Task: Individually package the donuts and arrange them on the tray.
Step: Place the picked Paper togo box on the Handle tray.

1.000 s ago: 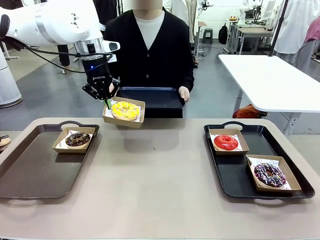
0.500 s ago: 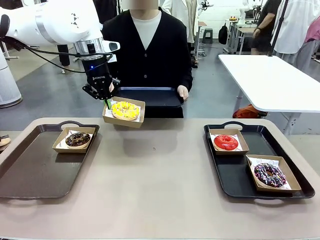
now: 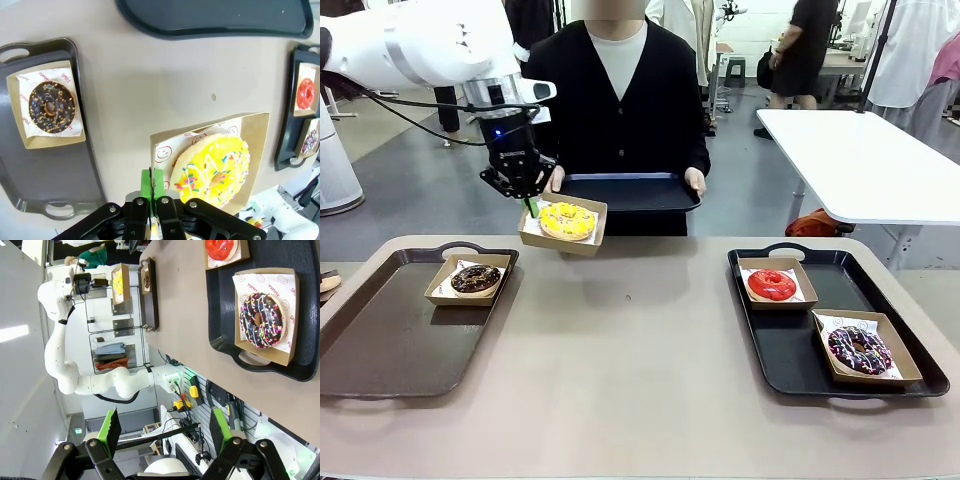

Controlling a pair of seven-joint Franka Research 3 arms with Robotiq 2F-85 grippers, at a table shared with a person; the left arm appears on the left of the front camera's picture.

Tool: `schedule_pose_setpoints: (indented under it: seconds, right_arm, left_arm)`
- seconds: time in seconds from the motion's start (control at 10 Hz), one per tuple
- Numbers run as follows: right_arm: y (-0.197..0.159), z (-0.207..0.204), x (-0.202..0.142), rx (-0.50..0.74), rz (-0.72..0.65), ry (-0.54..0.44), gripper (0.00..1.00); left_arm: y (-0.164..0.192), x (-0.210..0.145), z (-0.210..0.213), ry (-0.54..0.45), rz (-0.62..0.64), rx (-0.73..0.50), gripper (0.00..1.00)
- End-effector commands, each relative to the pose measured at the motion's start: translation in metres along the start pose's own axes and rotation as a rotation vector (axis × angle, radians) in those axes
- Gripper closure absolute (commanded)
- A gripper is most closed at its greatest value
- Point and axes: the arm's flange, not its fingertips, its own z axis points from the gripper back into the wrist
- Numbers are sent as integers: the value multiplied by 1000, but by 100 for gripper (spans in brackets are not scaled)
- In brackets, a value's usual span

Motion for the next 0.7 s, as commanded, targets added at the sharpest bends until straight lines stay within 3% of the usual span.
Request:
schedule_pose_setpoints:
  seconds: [0.0, 0.2, 0.6]
  right_arm:
    - [-1, 0, -1, -5, -6, 5, 6]
    - [-1, 0, -1, -5, -6, 5, 6]
    - [-1, 0, -1, -5, -6, 5, 6]
  left_arm:
    - [39, -49, 25, -8, -88, -25, 99]
    - [87, -85, 39, -42, -114, -16, 99]
    - [185, -103, 29, -54, -44, -62, 99]
